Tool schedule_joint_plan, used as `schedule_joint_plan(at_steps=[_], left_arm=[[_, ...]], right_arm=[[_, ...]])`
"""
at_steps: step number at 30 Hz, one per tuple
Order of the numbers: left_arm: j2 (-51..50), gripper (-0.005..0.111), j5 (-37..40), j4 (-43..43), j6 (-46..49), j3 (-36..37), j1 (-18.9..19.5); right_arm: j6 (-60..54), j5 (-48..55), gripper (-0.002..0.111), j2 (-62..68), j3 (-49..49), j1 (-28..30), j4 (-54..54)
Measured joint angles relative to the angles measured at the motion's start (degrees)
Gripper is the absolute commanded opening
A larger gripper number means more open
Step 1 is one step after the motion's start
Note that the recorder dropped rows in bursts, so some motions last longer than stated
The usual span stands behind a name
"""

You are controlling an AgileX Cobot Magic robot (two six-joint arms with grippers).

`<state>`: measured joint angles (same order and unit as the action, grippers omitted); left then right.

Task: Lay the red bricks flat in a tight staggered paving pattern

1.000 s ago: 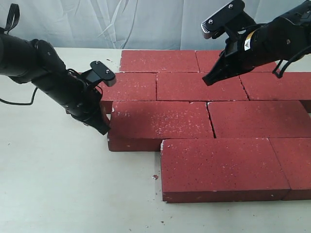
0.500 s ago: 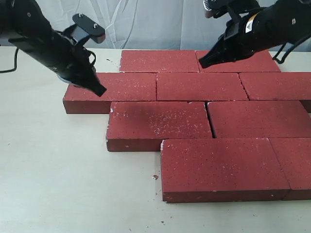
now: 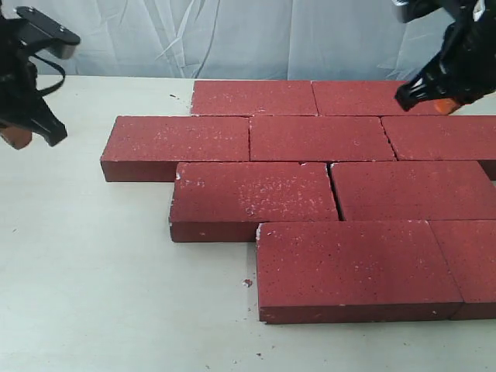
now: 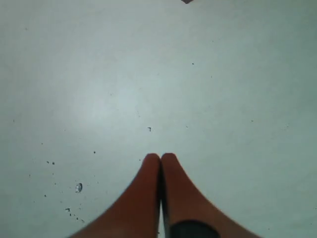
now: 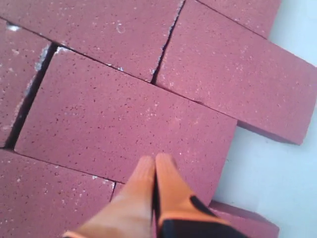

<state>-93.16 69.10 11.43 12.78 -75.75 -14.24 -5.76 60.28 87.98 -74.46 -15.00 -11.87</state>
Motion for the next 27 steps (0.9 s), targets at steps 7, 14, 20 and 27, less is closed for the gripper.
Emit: schedule_joint_plan(at_steps=[7, 14, 20, 27], left_arm=[[8.7, 0.0, -9.1, -4.0, -0.4, 4.6, 2.4], [17.2, 0.0, -20.9, -5.2, -0.9, 11.8, 2.4], [24.6, 0.0, -31.7, -6.5, -1.2, 19.4, 2.4], [33.2, 0.0, -44.3, -7.7, -1.3, 30.1, 2.4]], right_arm=[[1.6, -5.2, -0.001, -10.1, 7.2, 7.3, 1.7], [2.5, -16.6, -0.001, -24.0, 17.5, 8.4, 1.7], [2.7, -27.7, -0.001, -34.5, 26.2, 8.4, 2.8], [2.9, -39.1, -0.001, -43.9, 36.8, 8.4, 4.9]])
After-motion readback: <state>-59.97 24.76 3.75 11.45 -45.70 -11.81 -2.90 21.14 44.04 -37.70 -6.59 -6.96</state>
